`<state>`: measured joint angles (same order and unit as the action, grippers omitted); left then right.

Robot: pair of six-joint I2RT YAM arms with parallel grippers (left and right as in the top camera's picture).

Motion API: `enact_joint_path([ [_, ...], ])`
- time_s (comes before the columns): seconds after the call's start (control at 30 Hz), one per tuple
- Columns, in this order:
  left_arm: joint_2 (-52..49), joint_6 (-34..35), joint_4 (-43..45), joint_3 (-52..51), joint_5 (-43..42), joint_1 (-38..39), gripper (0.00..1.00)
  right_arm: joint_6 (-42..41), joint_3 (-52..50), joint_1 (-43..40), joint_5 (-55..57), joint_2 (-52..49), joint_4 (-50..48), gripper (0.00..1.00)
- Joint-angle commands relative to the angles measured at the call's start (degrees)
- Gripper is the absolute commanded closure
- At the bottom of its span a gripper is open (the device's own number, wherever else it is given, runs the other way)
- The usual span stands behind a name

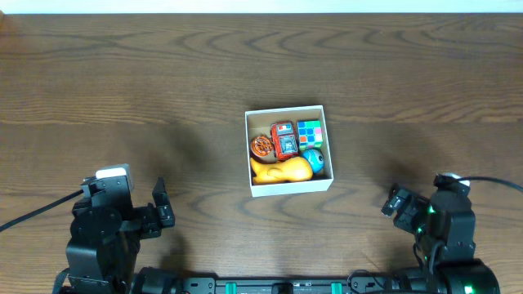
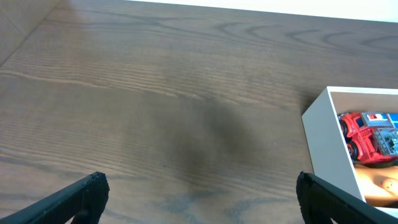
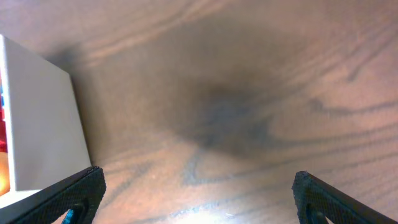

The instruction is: Pack container

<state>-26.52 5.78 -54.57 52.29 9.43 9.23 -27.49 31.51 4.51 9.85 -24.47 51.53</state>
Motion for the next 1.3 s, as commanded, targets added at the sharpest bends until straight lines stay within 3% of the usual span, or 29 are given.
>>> enact_joint_path([
  [0.0,0.0,0.3,0.2,-0.4,0.7,0.2,0.02,8.2,-1.0,0.3,-0.6,5.6,-2.7,0.01],
  [0.17,0.0,0.3,0.2,-0.4,0.7,0.2,0.02,21.4,-6.9,0.7,-6.2,16.7,-11.6,0.01],
  [0.33,0.0,0.3,0.2,-0.4,0.7,0.2,0.02,24.2,-16.5,0.7,-10.0,24.3,-25.9,0.01],
  [0.47,0.0,0.3,0.2,-0.4,0.7,0.2,0.02,27.8,-24.2,0.8,-13.7,24.0,-43.1,0.01],
  [0.57,0.0,0.3,0.2,-0.4,0.7,0.2,0.02,29.4,-28.5,0.8,-13.9,24.2,-49.1,0.01],
  [0.77,0.0,0.3,0.2,-0.4,0.7,0.2,0.02,32.5,-31.2,0.8,-15.6,24.2,-47.6,0.01],
  [1.27,0.0,0.3,0.2,-0.4,0.7,0.2,0.02,31.7,-31.2,0.8,-15.7,24.1,-47.9,0.01],
])
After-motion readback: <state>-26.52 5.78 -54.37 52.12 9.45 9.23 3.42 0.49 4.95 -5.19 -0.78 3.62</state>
